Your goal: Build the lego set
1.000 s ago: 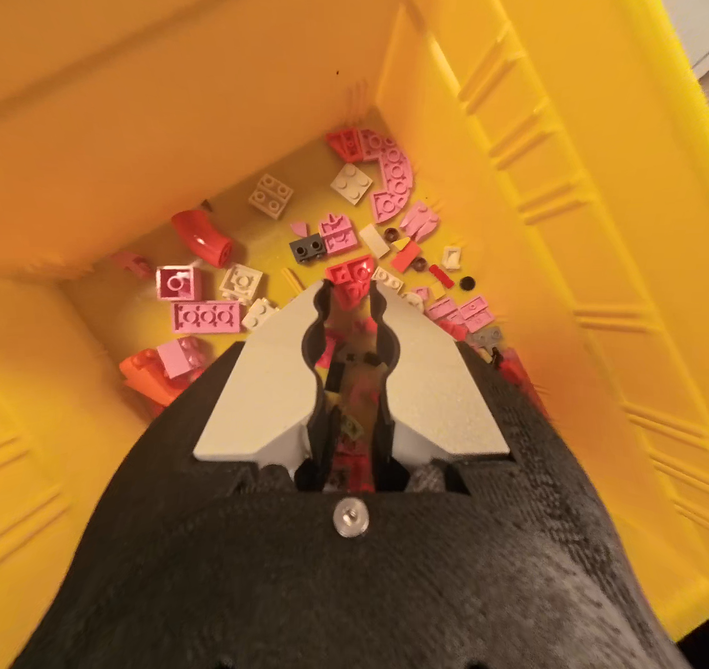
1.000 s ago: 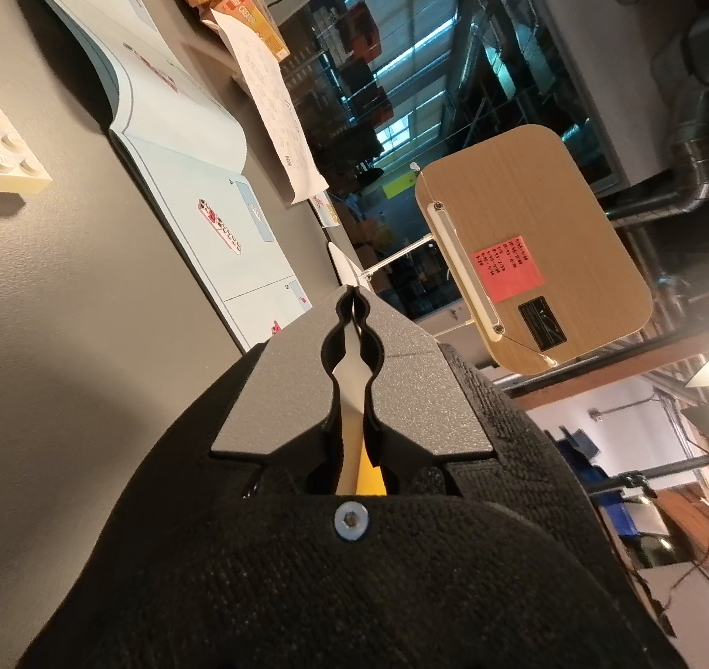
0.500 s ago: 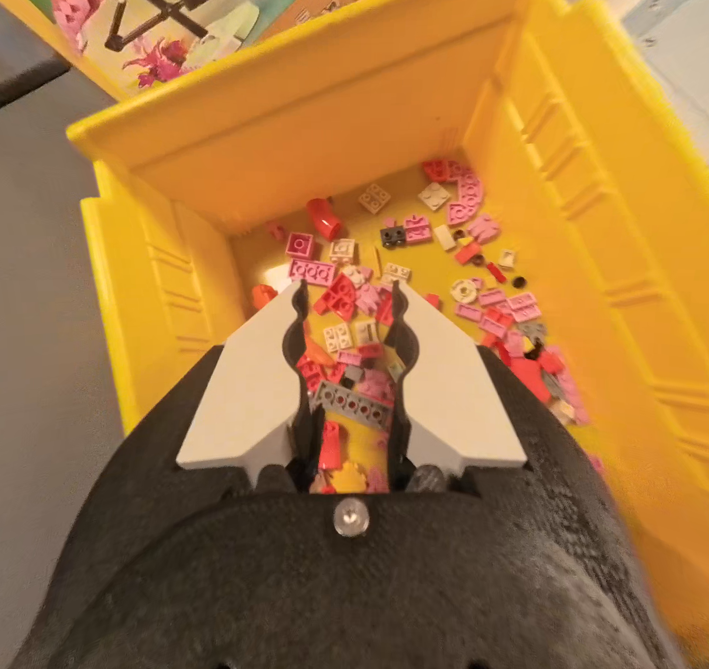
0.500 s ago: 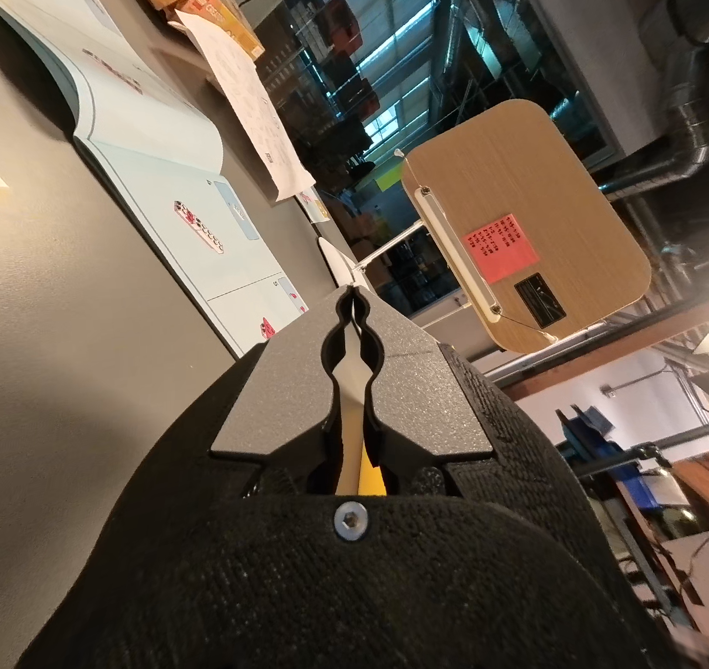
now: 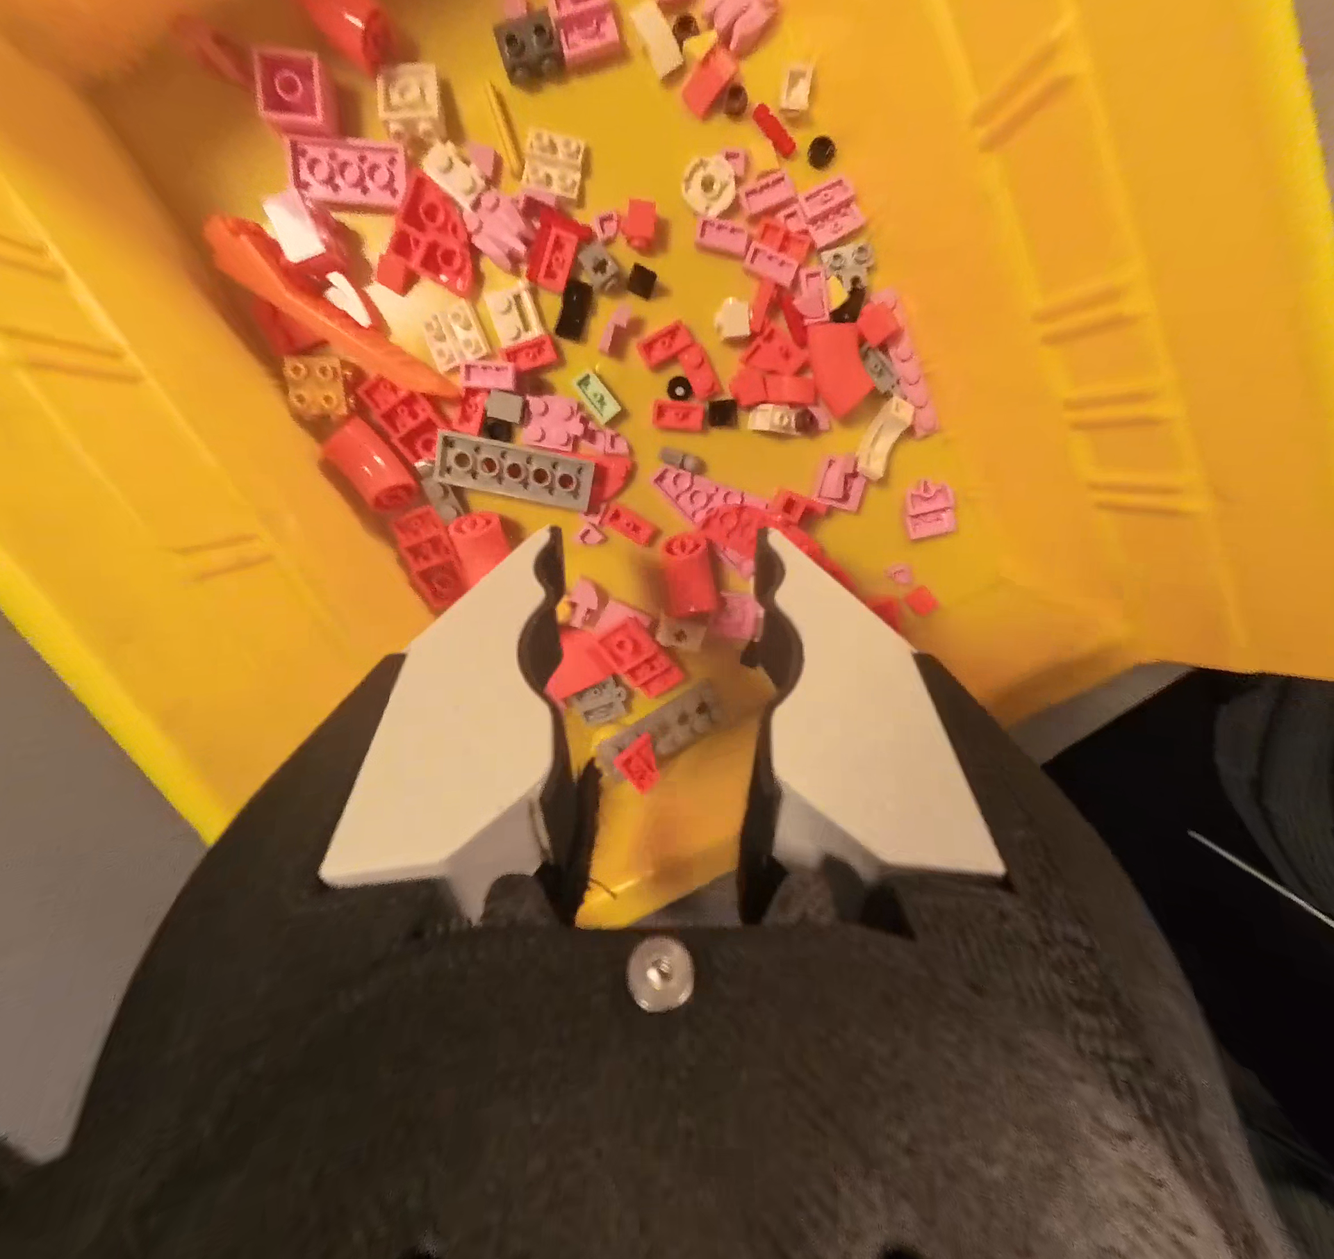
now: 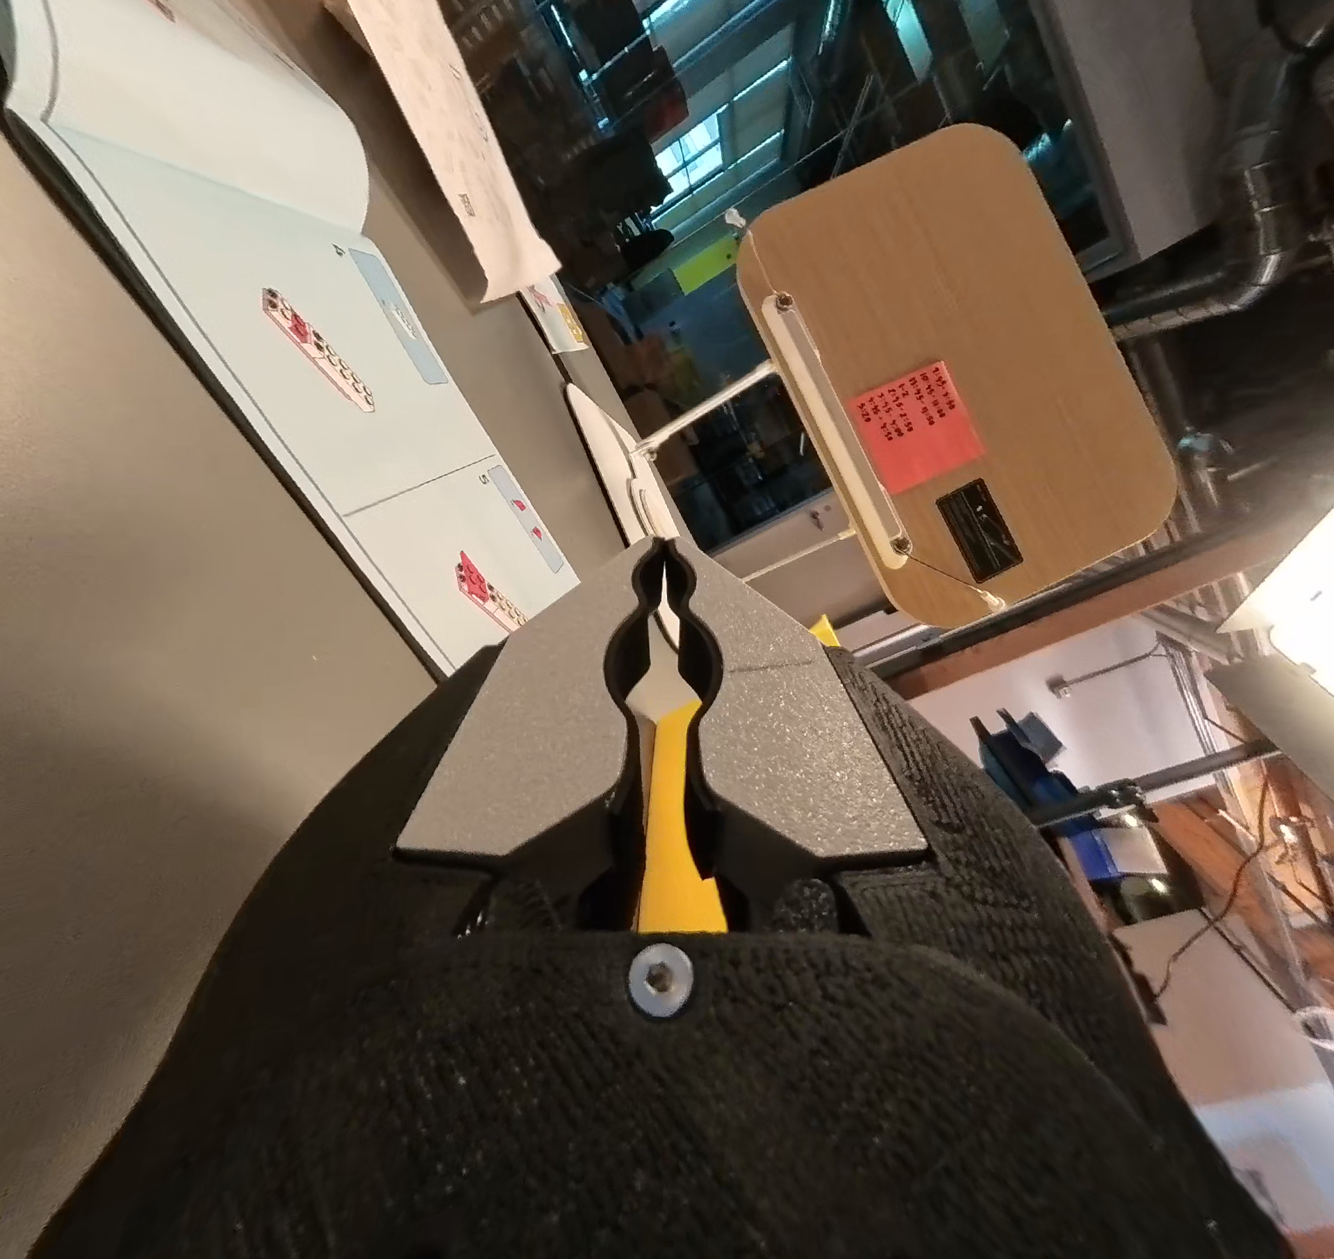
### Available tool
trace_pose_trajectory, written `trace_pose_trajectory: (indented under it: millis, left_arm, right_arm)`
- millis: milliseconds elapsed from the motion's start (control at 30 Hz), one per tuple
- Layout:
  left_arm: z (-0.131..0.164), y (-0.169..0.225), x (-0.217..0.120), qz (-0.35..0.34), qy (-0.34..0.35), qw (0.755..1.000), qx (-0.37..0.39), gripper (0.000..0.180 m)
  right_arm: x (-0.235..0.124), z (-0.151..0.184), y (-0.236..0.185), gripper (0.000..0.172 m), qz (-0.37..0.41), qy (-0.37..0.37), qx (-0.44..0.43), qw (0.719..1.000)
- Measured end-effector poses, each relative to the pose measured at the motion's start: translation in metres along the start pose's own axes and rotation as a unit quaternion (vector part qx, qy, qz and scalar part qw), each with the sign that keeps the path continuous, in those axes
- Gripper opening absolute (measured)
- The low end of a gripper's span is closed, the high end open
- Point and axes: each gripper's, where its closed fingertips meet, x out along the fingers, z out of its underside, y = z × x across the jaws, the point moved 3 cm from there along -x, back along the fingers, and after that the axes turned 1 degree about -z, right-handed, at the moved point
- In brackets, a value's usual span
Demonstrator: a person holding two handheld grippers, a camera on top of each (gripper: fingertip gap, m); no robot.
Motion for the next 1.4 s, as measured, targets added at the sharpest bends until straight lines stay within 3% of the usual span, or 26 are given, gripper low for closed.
trace_pose_trajectory:
  millis: [100,367,633,867,1100,1233,1400]
  left_arm:
    - [0.001,0.008,0.003,0.041,0.01,0.999,-0.016,0.056]
    - [-0.019,0.043,0.001,0.087,0.068,0.993,0.031,0.057]
    - [-0.033,0.075,0.003,0.088,0.056,0.991,0.088,0.055]
    - [-0.065,0.096,-0.002,0.105,0.107,0.98,0.129,0.057]
    - [-0.072,0.048,-0.005,-0.023,0.098,0.989,0.111,0.056]
    - [-0.065,0.04,0.01,-0.002,0.067,0.992,0.109,0.051]
    - [-0.054,0.048,0.034,0.041,0.022,0.985,0.167,0.036]
  right_arm:
    - [0.001,-0.002,-0.004,0.0,-0.003,-0.001,-0.019,1.0]
    - [0.002,-0.007,-0.016,0.0,-0.017,-0.001,-0.073,0.997]
    - [0.002,-0.007,-0.016,0.0,-0.017,-0.002,-0.074,0.997]
    - [0.002,-0.007,-0.016,0.0,-0.019,-0.002,-0.073,0.997]
    - [0.002,-0.006,-0.016,0.0,-0.021,-0.003,-0.066,0.998]
    - [0.002,-0.005,-0.016,0.0,-0.021,-0.003,-0.06,0.998]
    - [0.002,-0.005,-0.016,0.0,-0.023,-0.004,-0.059,0.998]
